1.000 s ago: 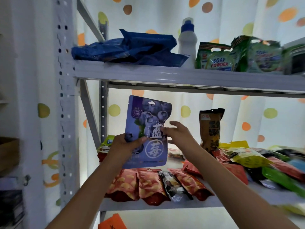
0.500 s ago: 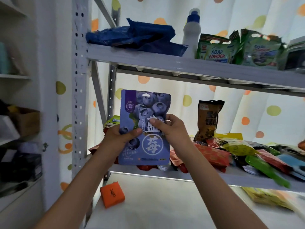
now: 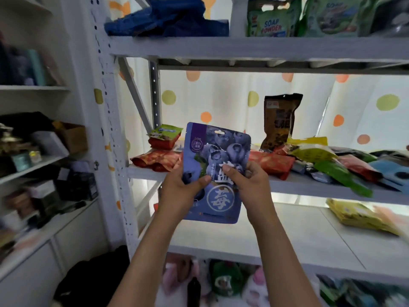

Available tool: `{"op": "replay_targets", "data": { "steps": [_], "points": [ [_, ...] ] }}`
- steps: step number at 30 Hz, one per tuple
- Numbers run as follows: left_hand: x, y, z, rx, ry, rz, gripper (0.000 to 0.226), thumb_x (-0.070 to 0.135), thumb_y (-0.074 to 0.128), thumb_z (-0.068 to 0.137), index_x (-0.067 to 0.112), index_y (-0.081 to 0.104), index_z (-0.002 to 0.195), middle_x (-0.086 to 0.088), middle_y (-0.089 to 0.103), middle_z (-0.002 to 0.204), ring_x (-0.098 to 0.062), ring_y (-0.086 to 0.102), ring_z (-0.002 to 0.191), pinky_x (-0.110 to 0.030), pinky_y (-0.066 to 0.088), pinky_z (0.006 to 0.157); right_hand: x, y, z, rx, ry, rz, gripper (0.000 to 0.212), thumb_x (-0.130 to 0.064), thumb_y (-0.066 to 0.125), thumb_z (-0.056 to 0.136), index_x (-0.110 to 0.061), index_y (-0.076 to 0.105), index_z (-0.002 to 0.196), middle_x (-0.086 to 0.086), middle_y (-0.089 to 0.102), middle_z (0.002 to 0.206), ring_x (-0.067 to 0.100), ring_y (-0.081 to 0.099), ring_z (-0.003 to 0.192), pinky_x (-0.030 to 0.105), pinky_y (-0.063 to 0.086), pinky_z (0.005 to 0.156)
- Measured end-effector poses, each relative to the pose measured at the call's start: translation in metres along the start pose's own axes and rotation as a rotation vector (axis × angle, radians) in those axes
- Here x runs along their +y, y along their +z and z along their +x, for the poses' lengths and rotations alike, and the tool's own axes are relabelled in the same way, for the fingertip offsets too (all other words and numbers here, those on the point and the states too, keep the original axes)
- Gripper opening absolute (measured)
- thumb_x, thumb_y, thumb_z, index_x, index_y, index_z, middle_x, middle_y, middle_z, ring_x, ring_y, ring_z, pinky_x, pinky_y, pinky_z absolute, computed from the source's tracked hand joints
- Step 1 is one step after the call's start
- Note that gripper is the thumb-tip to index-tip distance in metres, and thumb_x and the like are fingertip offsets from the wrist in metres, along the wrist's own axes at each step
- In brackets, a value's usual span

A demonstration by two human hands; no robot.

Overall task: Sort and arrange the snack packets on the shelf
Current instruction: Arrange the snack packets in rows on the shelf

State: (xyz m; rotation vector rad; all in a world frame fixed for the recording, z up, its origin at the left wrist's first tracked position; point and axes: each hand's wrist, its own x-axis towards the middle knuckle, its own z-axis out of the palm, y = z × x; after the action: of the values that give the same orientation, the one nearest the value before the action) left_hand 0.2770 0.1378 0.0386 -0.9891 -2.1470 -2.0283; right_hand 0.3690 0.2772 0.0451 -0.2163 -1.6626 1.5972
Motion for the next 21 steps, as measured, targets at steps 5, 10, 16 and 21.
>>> {"op": "replay_targets", "data": {
  "steps": [5, 10, 16, 21],
  "points": [
    [-0.028, 0.032, -0.064, -0.047, -0.095, 0.039, 0.035, 0.043, 0.072, 0.083, 0.027, 0.059, 0.112, 0.006, 0.064, 0.099, -0.017, 0.062, 0.088, -0.037, 0.051, 0.073, 0.039, -0.035, -0.066, 0.073, 0.248, 0.185, 0.026, -0.019, 0.074, 0.086, -0.015, 0.066, 0.111, 0.006, 0.075, 0.102, 0.025, 0.074, 0.088, 0.035, 0.059, 0.073],
    [-0.064, 0.064, -0.117, -0.030, -0.082, 0.319, 0.076, 0.040, 0.076, 0.081, 0.029, 0.035, 0.144, 0.011, 0.043, 0.143, -0.012, 0.047, 0.124, -0.037, 0.048, 0.099, 0.090, -0.062, -0.134, 0.259, 0.415, 0.274, 0.025, -0.013, 0.073, 0.087, -0.012, 0.068, 0.111, 0.010, 0.076, 0.100, 0.031, 0.073, 0.087, 0.039, 0.060, 0.072],
    [-0.082, 0.106, -0.164, -0.212, 0.079, 0.458, 0.037, 0.025, 0.070, 0.088, 0.020, 0.056, 0.122, 0.001, 0.037, 0.145, -0.021, 0.042, 0.130, -0.042, 0.044, 0.102, 0.105, -0.108, -0.177, 0.411, 0.482, 0.369, 0.031, -0.010, 0.068, 0.089, -0.012, 0.063, 0.120, 0.012, 0.074, 0.109, 0.033, 0.072, 0.094, 0.042, 0.058, 0.075],
    [-0.075, 0.131, -0.181, -0.439, -0.002, 0.366, 0.041, 0.033, 0.066, 0.091, 0.028, 0.054, 0.130, 0.009, 0.020, 0.158, -0.016, 0.034, 0.139, -0.040, 0.043, 0.105, 0.090, -0.133, -0.202, 0.419, 0.508, 0.497, 0.020, -0.010, 0.057, 0.096, -0.014, 0.063, 0.115, 0.014, 0.074, 0.107, 0.037, 0.069, 0.102, 0.055, 0.051, 0.095]
  ]
}}
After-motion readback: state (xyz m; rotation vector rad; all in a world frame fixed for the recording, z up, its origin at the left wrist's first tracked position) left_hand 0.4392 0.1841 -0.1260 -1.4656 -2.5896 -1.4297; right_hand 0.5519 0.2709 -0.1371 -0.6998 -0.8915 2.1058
